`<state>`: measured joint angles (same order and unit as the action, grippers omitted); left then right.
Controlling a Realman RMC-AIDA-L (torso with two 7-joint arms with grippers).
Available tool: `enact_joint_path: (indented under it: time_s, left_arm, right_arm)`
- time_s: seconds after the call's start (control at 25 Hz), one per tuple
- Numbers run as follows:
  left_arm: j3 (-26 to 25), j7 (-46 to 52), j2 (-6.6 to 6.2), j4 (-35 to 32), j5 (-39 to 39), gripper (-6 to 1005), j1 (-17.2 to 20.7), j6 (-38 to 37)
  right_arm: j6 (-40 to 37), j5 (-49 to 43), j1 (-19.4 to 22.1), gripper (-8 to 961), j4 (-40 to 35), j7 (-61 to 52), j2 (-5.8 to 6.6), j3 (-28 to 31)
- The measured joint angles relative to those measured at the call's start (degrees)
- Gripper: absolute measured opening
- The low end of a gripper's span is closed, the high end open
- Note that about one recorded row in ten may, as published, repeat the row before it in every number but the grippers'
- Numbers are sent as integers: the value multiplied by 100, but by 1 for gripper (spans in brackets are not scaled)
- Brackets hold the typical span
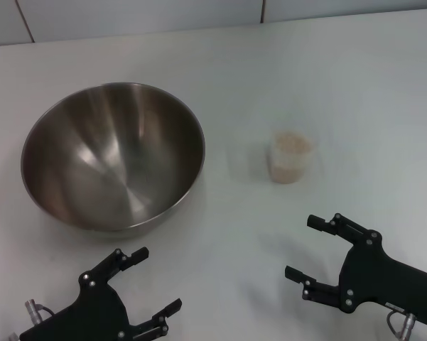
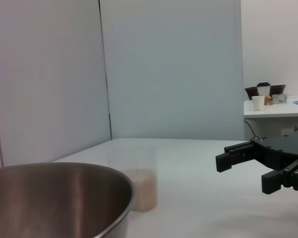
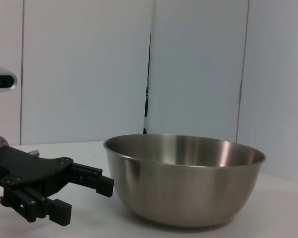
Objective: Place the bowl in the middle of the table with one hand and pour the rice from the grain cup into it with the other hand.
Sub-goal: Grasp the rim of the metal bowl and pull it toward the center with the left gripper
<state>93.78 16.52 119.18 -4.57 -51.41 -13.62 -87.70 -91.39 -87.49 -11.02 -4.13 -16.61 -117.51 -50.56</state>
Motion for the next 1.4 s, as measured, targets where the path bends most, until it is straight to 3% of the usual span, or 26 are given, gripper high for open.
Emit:
enact_joint_path:
  time_s: [0.44, 0.64, 0.8, 0.84, 0.88, 1.0, 1.12, 1.2, 1.24, 1.28, 1.4]
  left_arm:
    - [-28, 2, 0, 0, 8, 861, 29, -31]
    - [-74, -152, -6, -30, 7, 860, 186, -862]
    - [-773, 490, -59, -86, 39, 859, 258, -1805]
    - [-1312, 1260, -102, -215, 25, 859, 241, -2112]
    - [-1312, 1260, -102, -215, 25, 859, 241, -2112]
    - [-1806, 2397, -219, -855, 9, 858, 238, -2119]
    - [-2168, 3550, -364, -1860, -23, 858, 366, -1486]
    - [-2284, 4585, -474, -2856, -254, 857, 524, -614]
    - [-2295, 5544, -528, -3922, -777, 857, 697, 301]
    - [-2295, 5544, -528, -3922, -777, 854, 697, 301]
    - [-2391, 7044, -490, -5405, -2090, 843, 828, 1567]
  right_arm:
    - [-1, 5, -9, 826, -1, 0, -8, 3]
    - [-2, 5, 18, 826, 0, 1, -18, 21]
    - [-2, 10, 26, 826, 0, 16, -24, 22]
    - [-2, 15, 28, 826, -1, 23, -30, 22]
    - [-2, 17, 29, 826, -2, 26, -34, 22]
    - [-2, 20, 30, 826, -35, 30, -45, 21]
    - [-15, 27, 36, 826, -87, 34, -61, 20]
    - [-28, 28, 37, 826, -88, 35, -62, 20]
    - [-53, 31, 37, 826, -90, 36, -62, 20]
    - [-53, 31, 37, 826, -90, 36, -62, 20]
    - [-62, 37, 39, 826, -97, 38, -62, 20]
